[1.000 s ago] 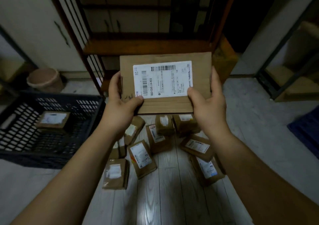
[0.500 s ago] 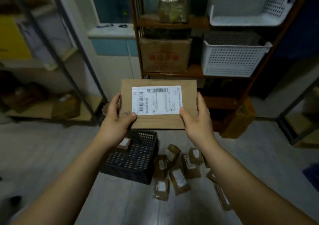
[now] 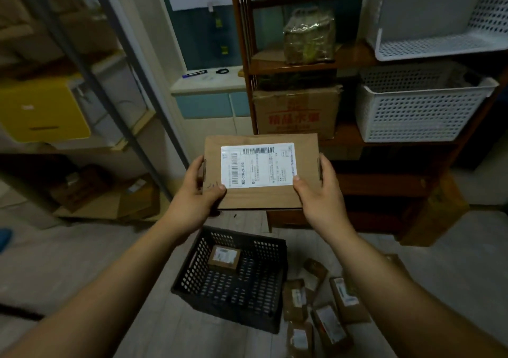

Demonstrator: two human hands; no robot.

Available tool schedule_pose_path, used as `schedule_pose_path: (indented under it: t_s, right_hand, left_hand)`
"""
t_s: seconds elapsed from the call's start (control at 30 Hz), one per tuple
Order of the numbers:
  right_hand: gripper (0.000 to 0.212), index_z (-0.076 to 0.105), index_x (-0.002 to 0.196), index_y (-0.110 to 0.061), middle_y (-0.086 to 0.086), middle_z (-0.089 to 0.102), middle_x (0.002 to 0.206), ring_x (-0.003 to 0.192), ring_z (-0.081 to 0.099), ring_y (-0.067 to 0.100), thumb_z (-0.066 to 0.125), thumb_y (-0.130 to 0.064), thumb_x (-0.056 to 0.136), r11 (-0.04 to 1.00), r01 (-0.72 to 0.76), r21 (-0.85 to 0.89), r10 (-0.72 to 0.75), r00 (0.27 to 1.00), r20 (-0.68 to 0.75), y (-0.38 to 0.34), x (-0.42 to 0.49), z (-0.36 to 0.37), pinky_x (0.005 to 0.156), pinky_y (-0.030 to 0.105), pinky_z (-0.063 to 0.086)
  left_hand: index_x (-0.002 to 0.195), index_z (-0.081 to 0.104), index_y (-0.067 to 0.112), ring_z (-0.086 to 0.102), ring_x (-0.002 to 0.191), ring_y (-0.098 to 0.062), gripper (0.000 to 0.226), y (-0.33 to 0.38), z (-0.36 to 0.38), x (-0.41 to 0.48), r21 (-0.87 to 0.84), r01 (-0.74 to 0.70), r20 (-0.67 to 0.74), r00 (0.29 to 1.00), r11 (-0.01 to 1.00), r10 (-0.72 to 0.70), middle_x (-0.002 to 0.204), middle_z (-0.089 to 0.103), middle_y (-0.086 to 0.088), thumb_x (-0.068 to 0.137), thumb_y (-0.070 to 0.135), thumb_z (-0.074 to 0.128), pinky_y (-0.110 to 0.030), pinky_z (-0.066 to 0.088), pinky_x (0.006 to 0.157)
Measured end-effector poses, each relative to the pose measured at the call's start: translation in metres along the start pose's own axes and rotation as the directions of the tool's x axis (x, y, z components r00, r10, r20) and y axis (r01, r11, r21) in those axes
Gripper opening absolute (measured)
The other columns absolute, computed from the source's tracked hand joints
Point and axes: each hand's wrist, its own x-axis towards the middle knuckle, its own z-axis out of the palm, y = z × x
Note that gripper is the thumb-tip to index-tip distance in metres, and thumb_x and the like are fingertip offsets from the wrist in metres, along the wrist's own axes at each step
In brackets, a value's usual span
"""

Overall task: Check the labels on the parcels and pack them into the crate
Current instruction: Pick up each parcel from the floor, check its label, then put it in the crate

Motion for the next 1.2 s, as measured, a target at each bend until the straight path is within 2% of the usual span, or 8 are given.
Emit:
schedule_pose_path:
  t_s: [0.13,0.23,0.57,0.7,0.9,1.0,1.1,1.2]
  right_hand:
    - [0.065,0.030,0.145,-0.030,-0.003,0.045,0.137,0.119,0.047,0.011,0.062,-0.028,0.089,0.999,0.030,0.014,-0.030,0.999,-0.014,0.002,0.035,0.026,0.097,0.030,0.041]
    - [0.067,0.028,0.146,-0.030,-0.003,0.043,0.138,0.120,0.046,0.011,0.061,-0.029,0.089,1.000,0.010,-0.002,-0.010,1.000,-0.012,0.009,0.053,0.042,0.098,0.031,0.040]
    - [0.073,0.018,0.148,-0.036,-0.006,0.027,0.122,0.101,0.039,0.008,0.058,-0.041,0.088,0.957,-0.212,-0.200,0.165,0.959,-0.229,0.051,0.056,0.092,0.089,0.025,0.032]
    - [0.076,0.015,0.150,-0.029,-0.001,0.028,0.134,0.105,0.033,0.006,0.058,-0.038,0.088,0.923,-0.294,-0.248,0.226,0.936,-0.271,0.064,0.035,0.143,0.090,0.025,0.031]
    - [0.080,0.011,0.150,-0.032,-0.003,0.032,0.142,0.111,0.032,0.002,0.062,-0.030,0.088,0.887,-0.341,-0.311,0.289,0.936,-0.202,0.091,0.012,0.210,0.095,0.026,0.031]
    - [0.080,0.016,0.147,-0.033,-0.001,0.041,0.140,0.122,0.042,0.012,0.064,-0.022,0.085,0.876,-0.373,-0.305,0.360,0.928,-0.099,0.111,0.010,0.222,0.103,0.040,0.040]
    - [0.081,0.019,0.145,-0.035,-0.002,0.047,0.134,0.122,0.046,0.016,0.068,-0.022,0.081,0.852,-0.378,-0.363,0.393,0.919,-0.033,0.147,0.014,0.227,0.098,0.042,0.044]
    - [0.080,0.021,0.143,-0.026,0.004,0.045,0.134,0.121,0.047,0.022,0.069,-0.032,0.079,0.758,-0.393,-0.520,0.453,0.892,-0.015,0.218,0.025,0.231,0.092,0.032,0.040]
  left_hand:
    - [0.137,0.020,0.053,0.062,0.103,-0.021,0.076,0.000,-0.018,0.046,0.076,-0.005,-0.003,1.000,0.997,0.005,0.125,0.053,0.001,0.085,0.021,0.066,-0.042,0.057,0.081]
    - [0.140,0.019,0.050,0.060,0.105,-0.022,0.079,-0.007,-0.024,0.075,0.085,0.008,0.009,1.000,0.996,-0.008,0.130,0.049,0.000,0.084,0.018,0.066,-0.046,0.055,0.086]
    - [0.146,0.012,0.041,0.061,0.089,-0.009,0.086,-0.072,-0.035,0.144,0.179,0.004,0.264,0.963,0.984,-0.052,0.114,0.051,0.009,0.084,0.017,0.067,-0.025,0.056,0.064]
    - [0.146,0.010,0.042,0.059,0.090,-0.004,0.088,-0.111,-0.073,0.166,0.171,0.010,0.360,0.930,0.985,-0.072,0.108,0.050,0.016,0.084,0.015,0.067,-0.019,0.054,0.065]
    - [0.146,0.018,0.030,0.051,0.102,-0.003,0.085,-0.164,-0.108,0.191,0.192,-0.003,0.449,0.890,0.981,-0.084,0.109,0.042,0.022,0.082,0.005,0.066,-0.026,0.050,0.085]
    - [0.131,0.039,0.024,0.057,0.089,0.010,0.062,-0.196,-0.105,0.195,0.177,-0.046,0.465,0.884,0.983,-0.043,0.103,0.052,0.023,0.079,0.009,0.070,-0.012,0.049,0.073]
    - [0.115,0.041,0.043,0.055,0.091,0.019,0.060,-0.238,-0.091,0.199,0.161,-0.047,0.471,0.881,0.986,-0.035,0.101,0.057,0.023,0.075,0.013,0.075,-0.005,0.048,0.066]
    - [0.111,0.038,0.054,0.059,0.106,0.004,0.071,-0.308,-0.063,0.207,0.181,-0.057,0.527,0.848,0.982,-0.048,0.110,0.059,0.018,0.072,0.011,0.078,-0.010,0.050,0.076]
